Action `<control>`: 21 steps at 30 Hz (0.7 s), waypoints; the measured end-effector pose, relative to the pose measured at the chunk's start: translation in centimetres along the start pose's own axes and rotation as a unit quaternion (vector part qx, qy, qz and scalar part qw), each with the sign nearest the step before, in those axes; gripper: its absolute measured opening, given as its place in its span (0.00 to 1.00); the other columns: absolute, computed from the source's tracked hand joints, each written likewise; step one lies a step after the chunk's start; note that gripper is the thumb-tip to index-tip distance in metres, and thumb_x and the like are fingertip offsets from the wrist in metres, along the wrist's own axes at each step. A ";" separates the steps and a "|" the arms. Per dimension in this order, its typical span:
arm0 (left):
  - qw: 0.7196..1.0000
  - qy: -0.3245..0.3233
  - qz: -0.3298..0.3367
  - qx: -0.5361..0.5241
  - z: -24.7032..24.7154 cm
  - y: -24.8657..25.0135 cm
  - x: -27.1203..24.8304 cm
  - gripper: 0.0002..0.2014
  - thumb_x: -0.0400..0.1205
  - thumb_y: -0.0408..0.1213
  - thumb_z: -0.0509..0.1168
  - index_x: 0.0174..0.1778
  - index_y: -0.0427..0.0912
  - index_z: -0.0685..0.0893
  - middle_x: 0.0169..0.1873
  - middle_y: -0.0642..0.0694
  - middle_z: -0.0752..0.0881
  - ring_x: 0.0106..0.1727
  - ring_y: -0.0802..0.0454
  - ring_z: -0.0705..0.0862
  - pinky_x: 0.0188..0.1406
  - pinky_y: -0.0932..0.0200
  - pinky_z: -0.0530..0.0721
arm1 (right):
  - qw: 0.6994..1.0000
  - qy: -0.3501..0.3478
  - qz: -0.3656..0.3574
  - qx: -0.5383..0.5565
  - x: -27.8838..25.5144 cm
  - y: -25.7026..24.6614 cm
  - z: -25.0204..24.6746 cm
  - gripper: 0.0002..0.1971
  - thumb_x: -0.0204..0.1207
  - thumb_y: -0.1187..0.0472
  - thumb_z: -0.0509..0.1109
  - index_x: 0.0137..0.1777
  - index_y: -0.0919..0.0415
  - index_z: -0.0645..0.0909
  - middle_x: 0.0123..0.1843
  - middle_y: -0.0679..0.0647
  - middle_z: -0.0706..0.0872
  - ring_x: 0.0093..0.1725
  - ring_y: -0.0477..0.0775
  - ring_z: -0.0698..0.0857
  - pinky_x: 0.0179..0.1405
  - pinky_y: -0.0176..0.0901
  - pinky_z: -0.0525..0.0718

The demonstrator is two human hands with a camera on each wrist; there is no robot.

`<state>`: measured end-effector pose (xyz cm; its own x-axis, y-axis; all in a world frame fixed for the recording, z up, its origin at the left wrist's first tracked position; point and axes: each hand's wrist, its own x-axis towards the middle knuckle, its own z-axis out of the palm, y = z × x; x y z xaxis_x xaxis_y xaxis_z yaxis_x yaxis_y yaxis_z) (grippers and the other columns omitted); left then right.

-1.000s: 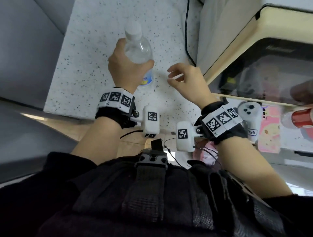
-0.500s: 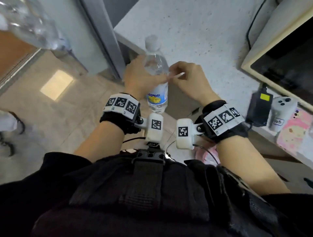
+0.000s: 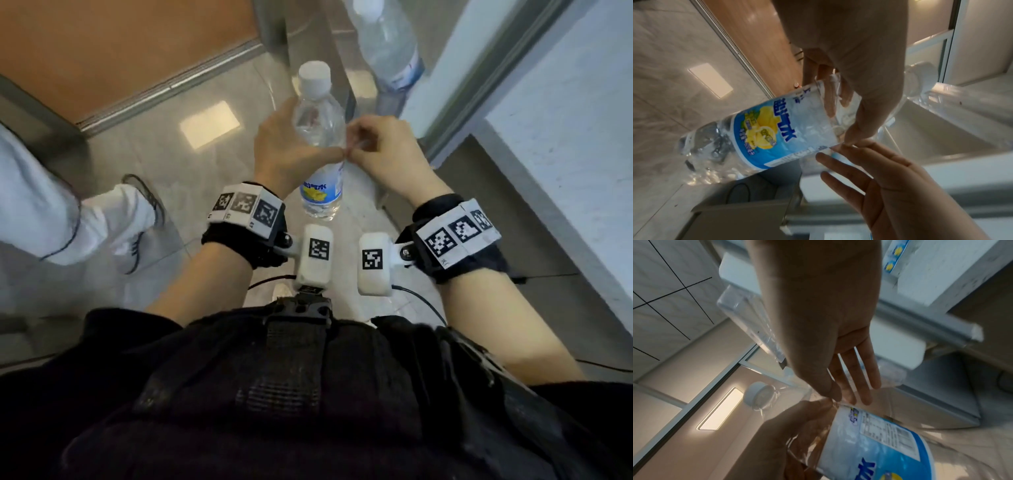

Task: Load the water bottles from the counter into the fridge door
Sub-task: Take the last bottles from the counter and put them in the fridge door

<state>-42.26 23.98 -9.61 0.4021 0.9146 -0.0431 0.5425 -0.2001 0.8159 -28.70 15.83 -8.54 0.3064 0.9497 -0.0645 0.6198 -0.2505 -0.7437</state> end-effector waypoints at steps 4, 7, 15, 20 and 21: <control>0.999 0.024 0.014 -0.028 -4.4 -2.6 3.0 0.30 0.56 0.50 0.80 0.52 0.44 0.83 0.47 0.51 0.90 0.48 0.53 0.87 0.53 0.51 0.88 | 0.999 0.039 -0.012 0.021 4.0 -3.5 3.1 0.13 0.70 0.72 0.68 0.53 0.62 0.84 0.43 0.52 0.85 0.43 0.45 0.81 0.41 0.15 0.74; 0.998 0.054 0.022 -0.033 -6.9 -3.9 6.3 0.30 0.57 0.50 0.80 0.53 0.45 0.83 0.46 0.52 0.89 0.47 0.53 0.87 0.52 0.54 0.87 | 0.996 0.075 -0.023 0.048 7.2 -5.8 4.8 0.13 0.69 0.69 0.67 0.53 0.61 0.84 0.44 0.54 0.88 0.44 0.50 0.86 0.48 0.34 0.84; 0.986 0.091 0.108 -0.084 -9.7 -4.3 17.0 0.31 0.57 0.53 0.78 0.53 0.42 0.84 0.46 0.48 0.91 0.48 0.50 0.89 0.50 0.48 0.88 | 0.978 0.180 -0.060 0.088 16.7 -9.1 4.7 0.12 0.71 0.64 0.66 0.54 0.61 0.82 0.47 0.45 0.85 0.47 0.48 0.86 0.48 0.36 0.85; 0.976 0.085 0.171 -0.100 -10.9 -3.0 25.8 0.29 0.61 0.47 0.81 0.53 0.36 0.84 0.46 0.46 0.91 0.46 0.55 0.89 0.47 0.56 0.89 | 0.971 0.218 -0.051 0.081 25.3 -10.6 3.4 0.12 0.70 0.65 0.65 0.53 0.61 0.83 0.47 0.47 0.86 0.45 0.45 0.85 0.46 0.36 0.85; 0.976 0.077 0.175 -0.103 -11.0 -2.7 27.6 0.29 0.61 0.47 0.82 0.54 0.36 0.83 0.46 0.46 0.91 0.46 0.55 0.89 0.48 0.56 0.89 | 0.971 0.222 -0.043 0.072 26.8 -10.9 3.2 0.12 0.69 0.66 0.64 0.52 0.61 0.83 0.47 0.47 0.86 0.44 0.44 0.85 0.46 0.36 0.85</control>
<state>-40.76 53.60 -6.61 0.4119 0.8483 0.3328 0.2251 -0.4487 0.8649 -29.49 44.61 -4.29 0.5601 0.7828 0.2712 0.5589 -0.1154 -0.8212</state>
